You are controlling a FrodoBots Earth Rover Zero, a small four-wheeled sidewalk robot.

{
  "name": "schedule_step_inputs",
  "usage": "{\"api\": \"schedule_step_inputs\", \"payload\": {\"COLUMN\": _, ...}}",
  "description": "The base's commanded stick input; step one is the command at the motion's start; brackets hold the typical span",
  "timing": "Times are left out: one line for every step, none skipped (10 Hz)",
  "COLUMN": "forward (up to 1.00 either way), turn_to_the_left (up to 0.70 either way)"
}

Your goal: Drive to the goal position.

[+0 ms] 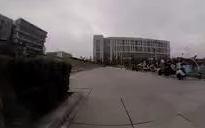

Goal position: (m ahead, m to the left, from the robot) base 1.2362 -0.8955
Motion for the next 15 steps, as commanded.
{"api": "schedule_step_inputs", "payload": {"forward": 1.0, "turn_to_the_left": 0.0}}
{"api": "schedule_step_inputs", "payload": {"forward": 1.0, "turn_to_the_left": 0.0}}
{"api": "schedule_step_inputs", "payload": {"forward": 1.0, "turn_to_the_left": 0.0}}
{"api": "schedule_step_inputs", "payload": {"forward": 1.0, "turn_to_the_left": -0.09}}
{"api": "schedule_step_inputs", "payload": {"forward": 1.0, "turn_to_the_left": -0.36}}
{"api": "schedule_step_inputs", "payload": {"forward": 1.0, "turn_to_the_left": -0.4}}
{"api": "schedule_step_inputs", "payload": {"forward": 1.0, "turn_to_the_left": -0.1}}
{"api": "schedule_step_inputs", "payload": {"forward": 1.0, "turn_to_the_left": -0.33}}
{"api": "schedule_step_inputs", "payload": {"forward": 1.0, "turn_to_the_left": -0.16}}
{"api": "schedule_step_inputs", "payload": {"forward": 1.0, "turn_to_the_left": -0.04}}
{"api": "schedule_step_inputs", "payload": {"forward": 1.0, "turn_to_the_left": -0.01}}
{"api": "schedule_step_inputs", "payload": {"forward": 1.0, "turn_to_the_left": -0.24}}
{"api": "schedule_step_inputs", "payload": {"forward": 1.0, "turn_to_the_left": -0.01}}
{"api": "schedule_step_inputs", "payload": {"forward": 1.0, "turn_to_the_left": 0.0}}
{"api": "schedule_step_inputs", "payload": {"forward": 1.0, "turn_to_the_left": 0.0}}
